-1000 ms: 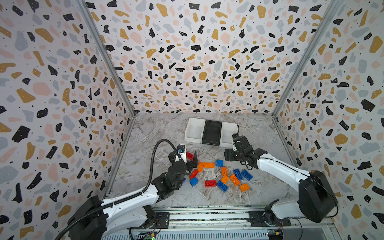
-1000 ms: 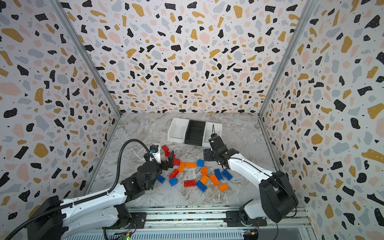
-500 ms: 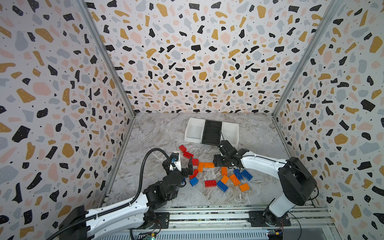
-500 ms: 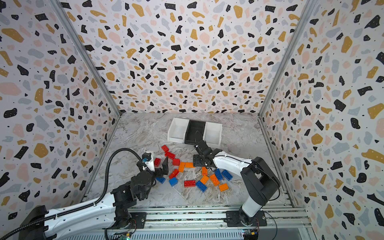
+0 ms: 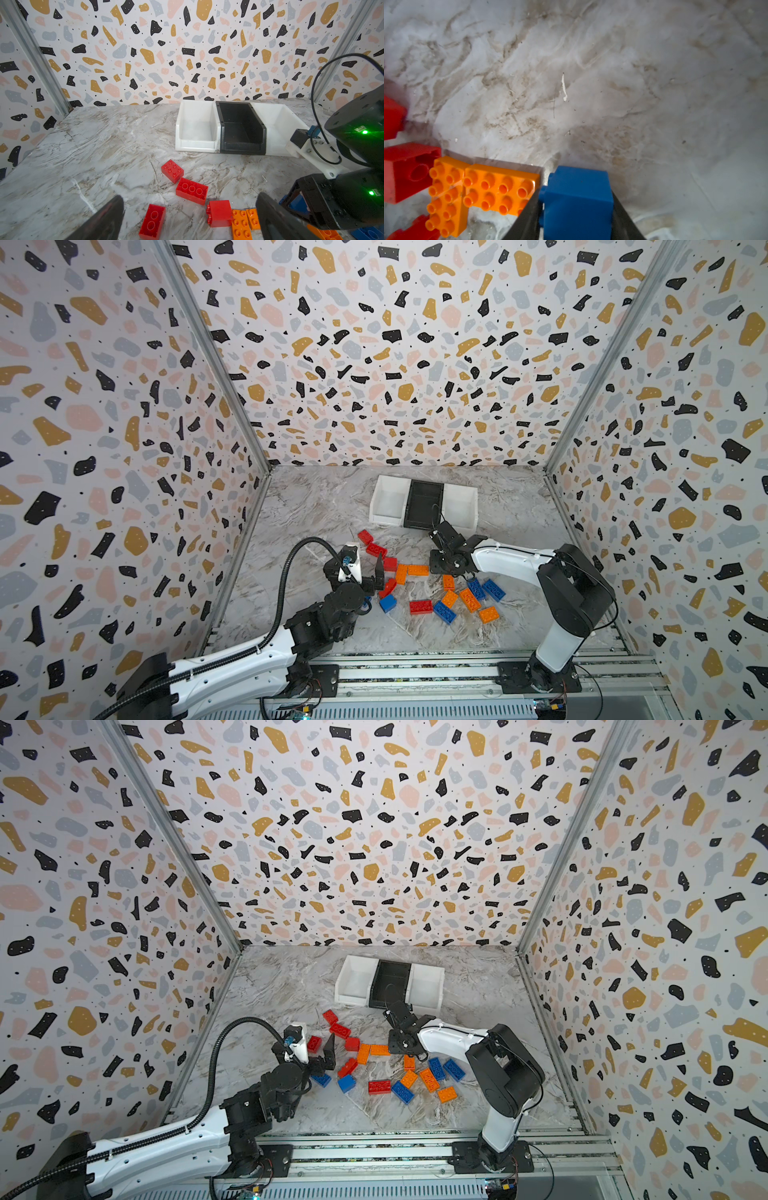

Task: Sort the legos into containers by color
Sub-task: 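Carry the blue brick into the white bin beside the black bin, release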

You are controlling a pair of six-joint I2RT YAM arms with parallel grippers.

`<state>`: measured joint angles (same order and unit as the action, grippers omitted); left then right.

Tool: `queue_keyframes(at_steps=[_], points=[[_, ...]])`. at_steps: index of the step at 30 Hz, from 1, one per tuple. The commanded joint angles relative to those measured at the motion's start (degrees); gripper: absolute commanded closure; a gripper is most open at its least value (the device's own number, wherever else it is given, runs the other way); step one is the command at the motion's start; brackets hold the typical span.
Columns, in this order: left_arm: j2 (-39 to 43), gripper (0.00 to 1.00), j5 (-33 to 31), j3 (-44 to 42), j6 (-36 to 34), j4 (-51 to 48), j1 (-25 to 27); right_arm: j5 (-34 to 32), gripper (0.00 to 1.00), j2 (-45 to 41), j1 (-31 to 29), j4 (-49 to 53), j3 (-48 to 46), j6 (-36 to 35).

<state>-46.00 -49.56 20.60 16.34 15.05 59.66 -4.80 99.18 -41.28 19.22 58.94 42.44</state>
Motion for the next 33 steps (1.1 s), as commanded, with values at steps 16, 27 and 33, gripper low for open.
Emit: queue_keyframes(at_steps=[16, 27, 33], points=[[-14.99, 0.00, -0.27, 9.87, -5.22, 10.46, 0.20, 1.75, 0.58, 3.04, 7.12, 7.83, 26.18, -12.04], [-24.25, 0.00, -0.60, 15.62, -4.38, 13.05, -1.11, 5.63, 0.60, 17.28, 10.83, 9.46, 42.90, -16.57], [-25.68, 0.00, -0.89, 16.80, -4.62, 13.94, -3.62, 6.64, 0.60, 17.17, 15.15, 12.26, 45.83, -18.71]])
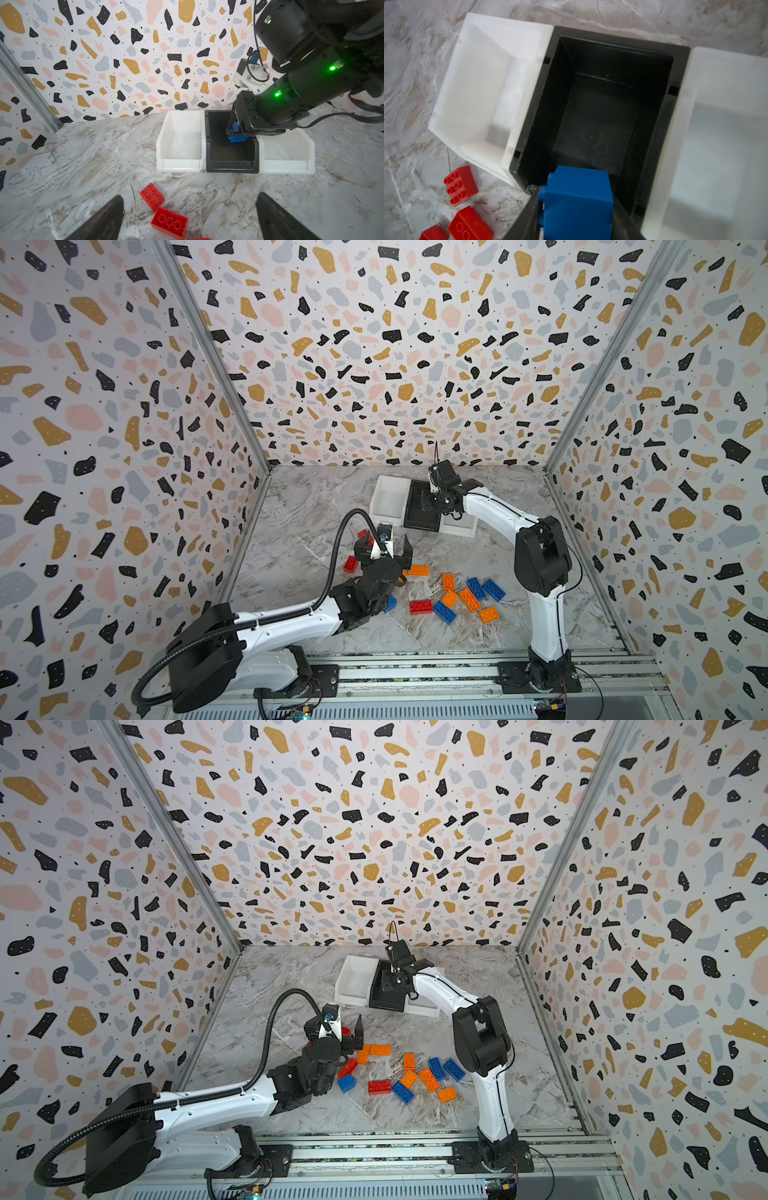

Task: Sort the legos into containers by color
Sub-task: 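Carry the blue brick into the white bin beside the black bin, release, then return the right gripper to the pile and grasp a blue 2x4 brick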

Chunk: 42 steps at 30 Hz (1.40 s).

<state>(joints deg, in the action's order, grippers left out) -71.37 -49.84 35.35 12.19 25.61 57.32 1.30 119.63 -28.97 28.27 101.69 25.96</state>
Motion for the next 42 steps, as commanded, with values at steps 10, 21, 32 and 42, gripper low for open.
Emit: queue_keyframes(at_steps=[10, 21, 32, 42], points=[[-6.51, 0.00, 2.56, 5.80, -3.91, 7.26, -3.44, 1.47, 0.60, -5.91, 11.85, 1.03, -5.10, -4.30], [-8.82, 0.00, 6.86, 8.91, -5.66, 6.01, -3.53, 3.67, 0.31, -6.49, 12.58, -0.26, -6.15, -3.42], [-11.58, 0.00, 16.10, 11.20, -6.28, 5.94, -1.53, 2.00, 0.31, -28.89, 11.14, 3.02, -29.54, 0.50], [-7.97, 0.00, 13.68, 5.73, -2.72, 4.58, 7.14, 3.01, 0.41, -48.07, 1.62, 0.74, -55.80, 5.92]])
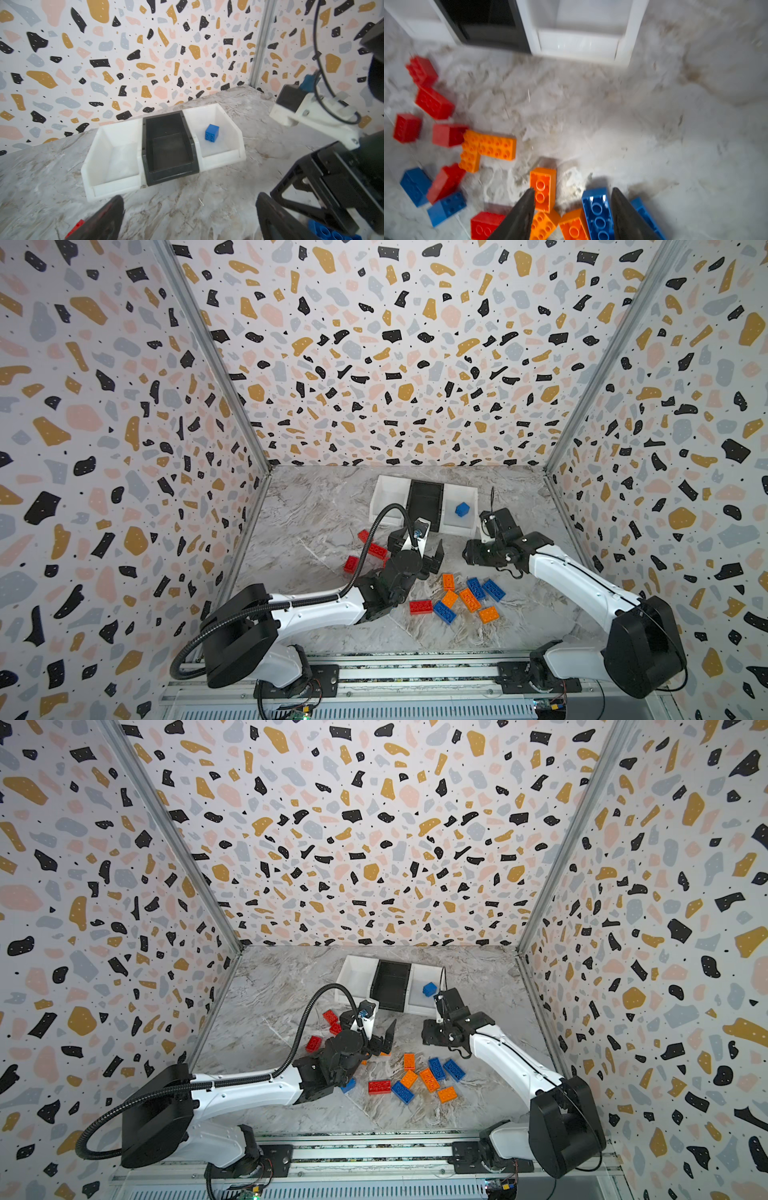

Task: Sort the legos into containers by color
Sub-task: 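Return the right gripper to the pile and grasp a blue 2x4 brick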

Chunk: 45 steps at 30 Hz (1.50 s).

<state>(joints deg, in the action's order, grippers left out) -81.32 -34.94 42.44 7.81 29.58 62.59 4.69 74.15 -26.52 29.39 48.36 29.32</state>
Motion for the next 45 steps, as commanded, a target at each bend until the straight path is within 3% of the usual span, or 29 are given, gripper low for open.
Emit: queue_keyframes(at_steps=[1, 10, 18, 33, 39, 45], points=[[2.47, 0.00, -1.19, -1.72, 1.78, -0.04, 2.68, -0.30, 0.41, -2.92, -0.91, -0.68, -3.37, 2.58], [7.92, 0.00, -7.68, -6.09, 7.50, -4.80, 7.85, -0.88, 0.42, 2.04, -1.24, -3.31, -5.58, -0.01], [12.69, 0.00, -11.91, -8.89, 7.91, -5.45, 7.95, -1.07, 0.45, 6.93, -1.24, -4.54, -4.58, -0.63], [14.83, 0.00, -15.50, -11.09, 10.73, -5.28, 7.86, -1.05, 0.50, 7.67, -2.84, -6.49, -8.68, 2.87], [15.22, 0.00, -17.03, -11.23, 11.63, -5.51, 7.83, -2.61, 0.66, 8.37, -3.01, -4.56, -6.57, 2.37], [14.53, 0.00, -18.82, -9.73, 10.83, -6.76, 7.74, -5.44, 0.71, 8.93, -1.58, -0.29, 2.26, -0.65]])
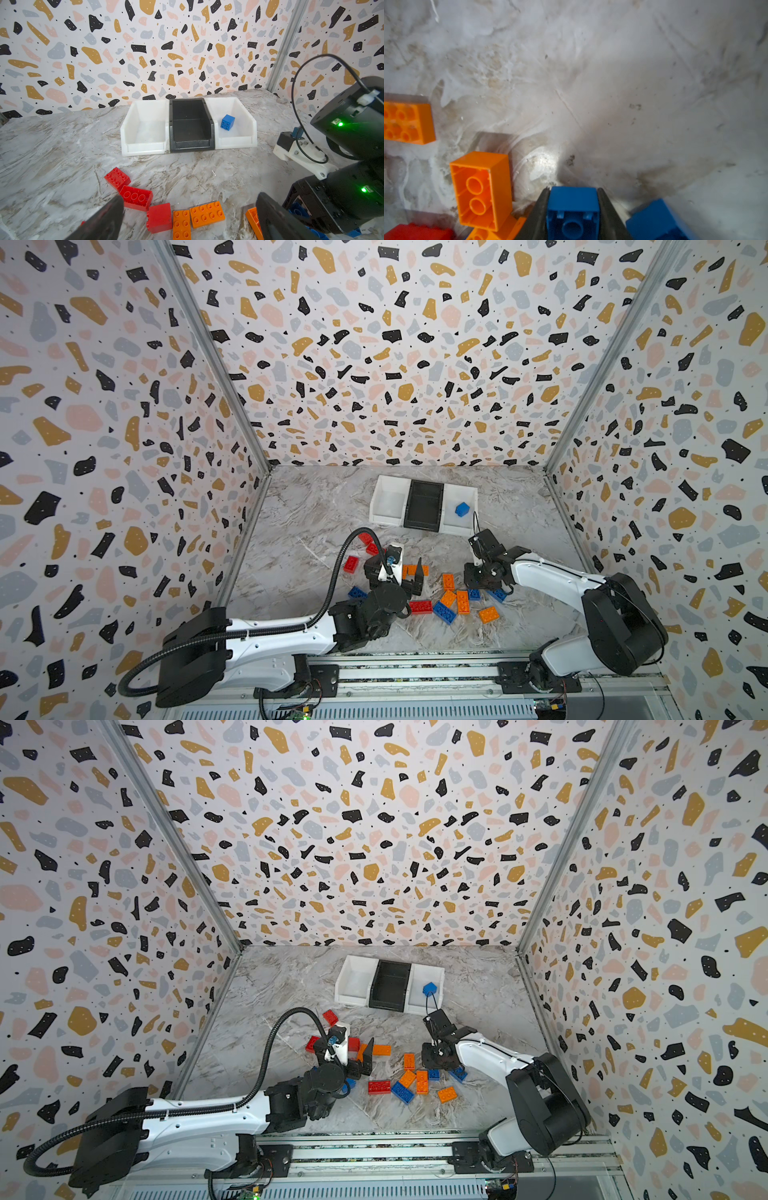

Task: Sort the legos into containers by color
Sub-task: 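Return the right gripper to the pile and grasp a blue 2x4 brick, then carry the blue 2x4 brick into the same white bin and release it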

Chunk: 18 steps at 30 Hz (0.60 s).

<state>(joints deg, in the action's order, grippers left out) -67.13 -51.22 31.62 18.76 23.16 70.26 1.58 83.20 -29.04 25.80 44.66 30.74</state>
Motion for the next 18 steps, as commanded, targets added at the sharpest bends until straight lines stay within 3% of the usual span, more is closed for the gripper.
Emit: queue_keyframes(at_steps=[1, 8, 18], points=[[0.25, 0.00, -2.76, 1.40, -0.26, -0.68, 0.05, -2.42, 0.71, 0.21, 1.51, 3.77, 7.46, -2.58], [0.33, 0.00, -3.44, 3.42, -0.75, -2.29, -1.45, -2.10, 0.71, 6.75, 7.55, 6.10, 24.05, -8.57], [1.21, 0.00, -0.94, 4.74, -0.21, -3.47, -7.88, 0.81, 0.70, 25.02, 13.78, 3.89, 45.71, -11.66]])
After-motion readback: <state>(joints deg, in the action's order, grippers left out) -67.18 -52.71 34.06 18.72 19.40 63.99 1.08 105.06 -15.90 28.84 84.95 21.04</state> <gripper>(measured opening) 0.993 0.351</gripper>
